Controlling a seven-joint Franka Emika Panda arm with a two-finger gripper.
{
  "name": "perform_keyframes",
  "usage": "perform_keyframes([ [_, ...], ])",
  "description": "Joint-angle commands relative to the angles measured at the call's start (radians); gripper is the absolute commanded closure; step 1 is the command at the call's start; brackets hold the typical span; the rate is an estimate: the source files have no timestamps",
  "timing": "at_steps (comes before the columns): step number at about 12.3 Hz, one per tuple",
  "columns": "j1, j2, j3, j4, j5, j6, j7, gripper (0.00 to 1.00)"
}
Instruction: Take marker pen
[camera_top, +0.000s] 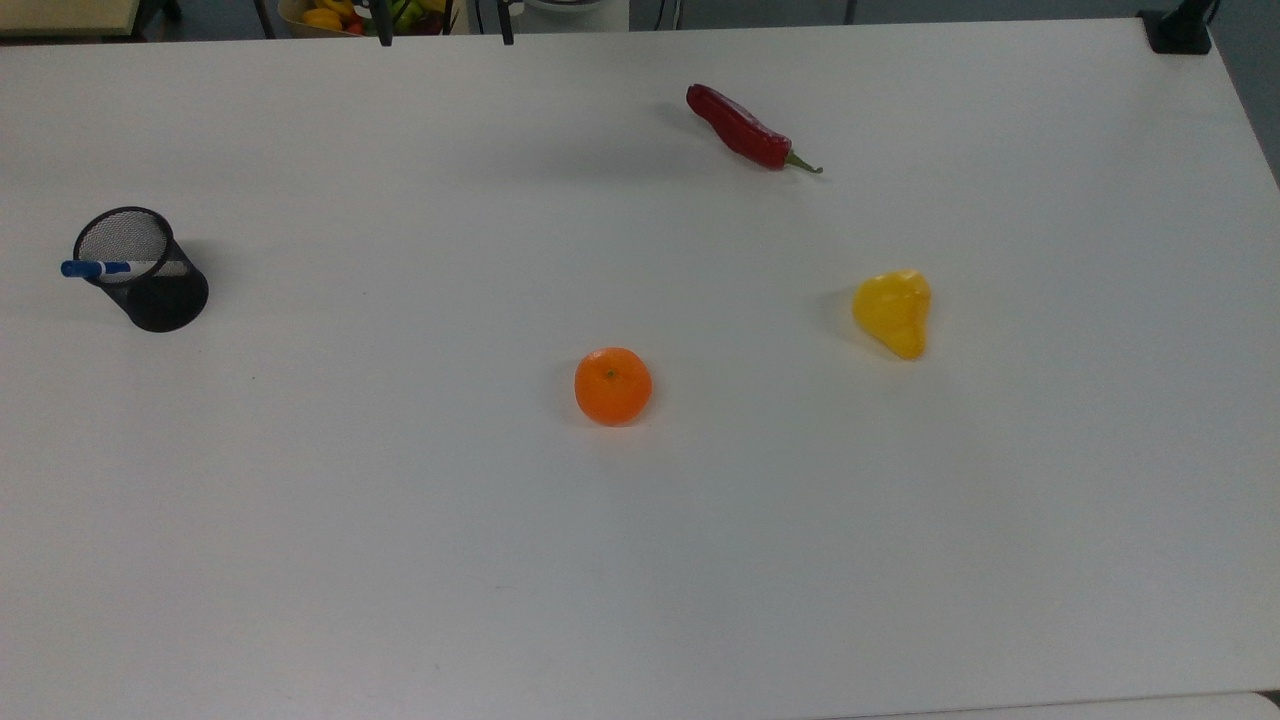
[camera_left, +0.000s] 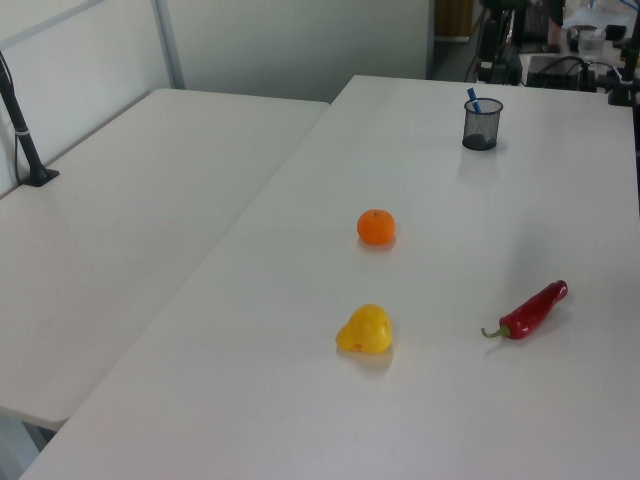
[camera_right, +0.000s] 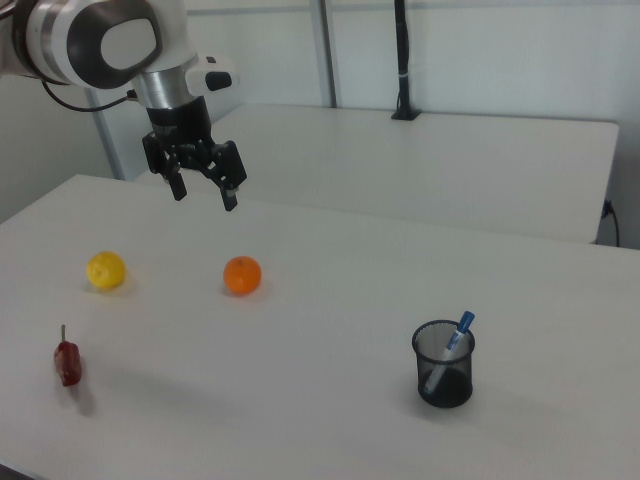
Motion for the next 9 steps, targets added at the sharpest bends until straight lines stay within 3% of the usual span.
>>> perform_keyframes([
  [1, 0.017, -0.017, -0.017, -0.012, -0.002, 0.002, 0.011, 0.0],
  [6, -0.012, -0.01, -0.027, -0.004, -0.004, 0.084, -0.006, 0.0],
  [9, -0.016, -0.007, -0.078, -0.003, -0.034, 0.204, 0.003, 0.0],
])
